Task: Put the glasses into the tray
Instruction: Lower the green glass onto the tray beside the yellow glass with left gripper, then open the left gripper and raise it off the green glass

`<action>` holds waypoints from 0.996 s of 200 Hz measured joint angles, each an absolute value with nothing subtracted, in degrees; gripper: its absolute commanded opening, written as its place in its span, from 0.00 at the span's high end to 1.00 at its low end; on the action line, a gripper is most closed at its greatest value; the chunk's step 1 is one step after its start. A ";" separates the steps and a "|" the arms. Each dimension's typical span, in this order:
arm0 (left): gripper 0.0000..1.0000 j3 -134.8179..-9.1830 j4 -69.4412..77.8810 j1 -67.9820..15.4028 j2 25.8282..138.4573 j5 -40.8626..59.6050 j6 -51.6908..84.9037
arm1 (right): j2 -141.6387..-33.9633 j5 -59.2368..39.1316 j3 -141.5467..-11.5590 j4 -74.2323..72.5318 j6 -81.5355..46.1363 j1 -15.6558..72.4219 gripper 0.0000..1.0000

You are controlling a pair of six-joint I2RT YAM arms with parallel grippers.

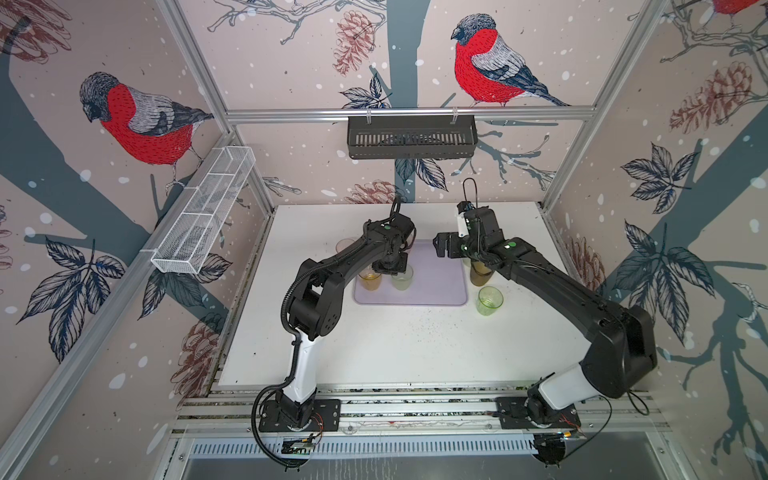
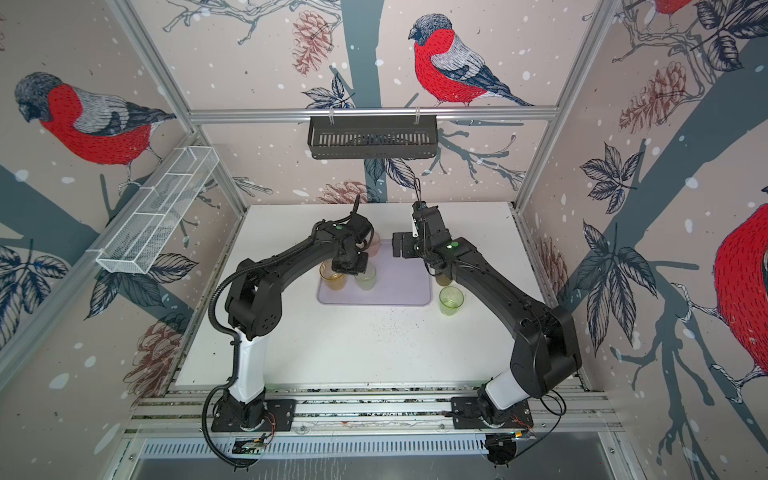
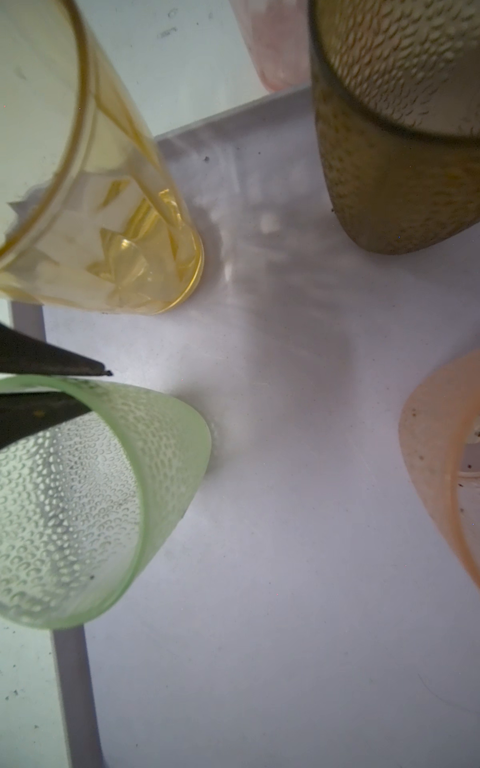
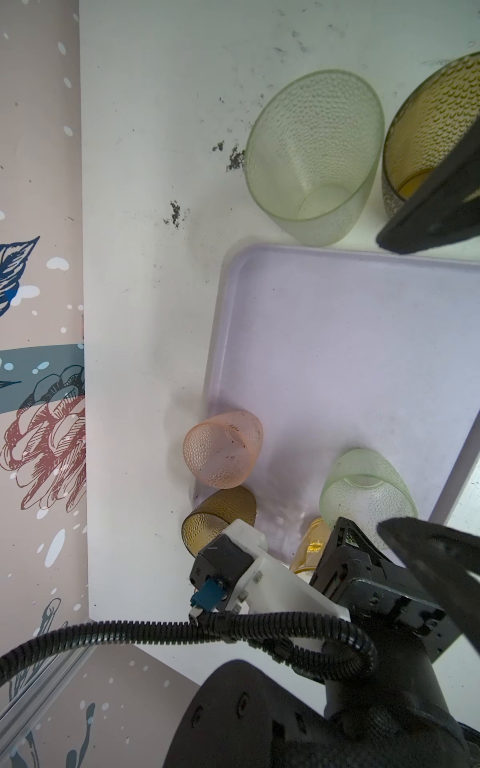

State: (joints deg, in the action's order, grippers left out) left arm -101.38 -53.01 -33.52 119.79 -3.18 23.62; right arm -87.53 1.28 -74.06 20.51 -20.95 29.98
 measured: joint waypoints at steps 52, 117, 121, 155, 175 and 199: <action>0.81 -102.06 -53.15 -33.52 119.79 -3.22 23.68 | -87.48 1.30 -74.04 20.51 -20.93 29.98 0.00; 0.78 -105.10 -53.84 -33.52 119.74 -3.97 23.70 | -86.54 1.32 -73.76 20.51 -20.95 29.98 0.00; 0.78 -105.36 -54.02 -33.52 119.72 -4.08 23.70 | -86.46 1.32 -73.71 20.47 -20.95 29.98 0.00; 0.77 -108.25 -55.29 -33.54 119.39 -4.64 23.68 | -85.08 1.65 -72.95 20.40 -20.97 29.98 0.00; 0.77 -109.97 -56.38 -33.52 119.15 -4.69 23.66 | -84.55 1.78 -72.64 20.27 -20.99 29.98 0.00; 0.77 -111.87 -57.52 -33.52 119.09 -4.69 23.64 | -84.40 1.93 -72.49 20.10 -21.04 29.98 0.00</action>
